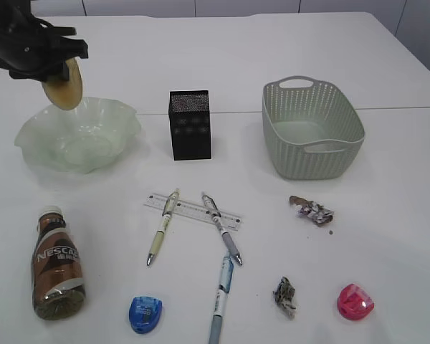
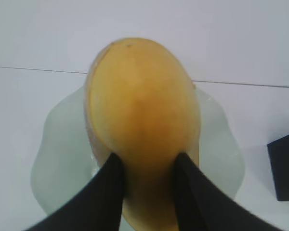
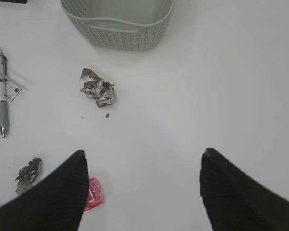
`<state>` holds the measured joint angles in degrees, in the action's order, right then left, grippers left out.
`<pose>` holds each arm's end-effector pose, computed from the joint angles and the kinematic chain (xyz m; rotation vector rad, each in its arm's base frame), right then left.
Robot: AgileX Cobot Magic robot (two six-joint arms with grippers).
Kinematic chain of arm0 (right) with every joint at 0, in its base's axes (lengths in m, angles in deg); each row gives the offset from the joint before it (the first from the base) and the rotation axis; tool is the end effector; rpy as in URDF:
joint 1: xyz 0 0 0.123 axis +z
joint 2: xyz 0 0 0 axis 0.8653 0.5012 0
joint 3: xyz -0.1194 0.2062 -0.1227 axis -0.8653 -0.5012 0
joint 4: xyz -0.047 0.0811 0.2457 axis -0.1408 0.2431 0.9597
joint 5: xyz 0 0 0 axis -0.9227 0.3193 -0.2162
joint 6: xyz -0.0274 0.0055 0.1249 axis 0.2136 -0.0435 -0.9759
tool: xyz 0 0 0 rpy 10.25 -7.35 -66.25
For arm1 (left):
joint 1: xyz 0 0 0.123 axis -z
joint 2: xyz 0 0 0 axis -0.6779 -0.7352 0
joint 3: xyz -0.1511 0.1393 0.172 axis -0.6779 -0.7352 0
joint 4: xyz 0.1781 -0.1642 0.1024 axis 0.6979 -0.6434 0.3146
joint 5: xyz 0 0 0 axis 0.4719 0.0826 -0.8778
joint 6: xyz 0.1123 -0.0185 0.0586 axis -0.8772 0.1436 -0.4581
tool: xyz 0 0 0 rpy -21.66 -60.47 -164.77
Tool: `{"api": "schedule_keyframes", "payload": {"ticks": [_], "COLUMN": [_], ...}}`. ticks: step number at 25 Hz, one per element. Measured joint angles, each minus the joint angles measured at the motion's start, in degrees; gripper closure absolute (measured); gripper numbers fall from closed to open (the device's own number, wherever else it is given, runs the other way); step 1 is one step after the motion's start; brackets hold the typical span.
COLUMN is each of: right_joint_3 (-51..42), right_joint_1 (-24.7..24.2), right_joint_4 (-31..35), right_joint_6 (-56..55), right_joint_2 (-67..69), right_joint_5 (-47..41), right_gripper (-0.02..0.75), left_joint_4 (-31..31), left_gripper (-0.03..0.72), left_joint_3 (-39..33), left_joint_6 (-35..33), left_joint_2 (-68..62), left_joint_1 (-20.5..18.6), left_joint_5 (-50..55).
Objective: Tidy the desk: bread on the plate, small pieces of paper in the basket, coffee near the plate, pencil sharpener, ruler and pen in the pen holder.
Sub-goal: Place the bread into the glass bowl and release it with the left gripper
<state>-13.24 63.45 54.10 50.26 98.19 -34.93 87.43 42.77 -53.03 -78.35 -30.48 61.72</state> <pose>0.2529 0.0218 0.2727 -0.1916 2.4739 0.0537 0.4657 -0.0786 0.2112 -0.1776 2.3453 -0.0482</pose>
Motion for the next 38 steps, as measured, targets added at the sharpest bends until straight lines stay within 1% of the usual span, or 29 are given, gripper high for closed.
{"api": "schedule_keyframes", "payload": {"ticks": [3,7,9,11,15,17,19,23,30,33,35,38], "right_joint_3": [0.0,0.0,0.0,0.0,0.0,0.0,0.0,0.0,0.0,0.0,0.0,0.0], "right_joint_1": [0.0,0.0,0.0,0.0,0.0,0.0,0.0,0.0,0.0,0.0,0.0,0.0], "right_joint_4": [0.0,0.0,0.0,0.0,0.0,0.0,0.0,0.0,0.0,0.0,0.0,0.0], "right_joint_6": [0.0,0.0,0.0,0.0,0.0,0.0,0.0,0.0,0.0,0.0,0.0,0.0], "right_joint_2": [0.0,0.0,0.0,0.0,0.0,0.0,0.0,0.0,0.0,0.0,0.0,0.0], "right_joint_5": [0.0,0.0,0.0,0.0,-0.1,-0.1,-0.1,-0.3,-0.5,-0.5,-0.5,-0.5], "right_gripper": [0.209,0.209,0.209,0.209,0.209,0.209,0.209,0.209,0.209,0.210,0.210,0.210], "left_joint_4": [1.7,2.0,2.0,1.9,1.7,1.7,1.7,1.5,0.8,-1.7,-4.2,-6.6], "left_gripper": [0.456,0.452,0.428,0.374,0.241,0.196,0.171,0.162,0.166,0.193,0.209,0.229], "left_joint_3": [0.0,0.0,0.0,0.0,0.0,0.0,0.0,0.0,0.0,0.0,0.0,0.0], "left_joint_6": [0.0,0.0,0.0,0.0,0.0,0.0,0.0,0.0,0.0,-0.2,-2.1,-4.5], "left_joint_2": [-2.6,-5.4,-6.7,-7.8,-8.7,-8.7,-8.7,-8.6,-4.7,-2.2,-0.6,1.6], "left_joint_1": [0.0,0.0,0.0,0.0,0.0,0.0,0.0,0.0,0.0,0.0,0.0,1.1], "left_joint_5": [-1.2,-1.7,-1.7,-0.8,1.5,1.7,1.9,4.8,15.4,20.4,23.9,28.7]}}
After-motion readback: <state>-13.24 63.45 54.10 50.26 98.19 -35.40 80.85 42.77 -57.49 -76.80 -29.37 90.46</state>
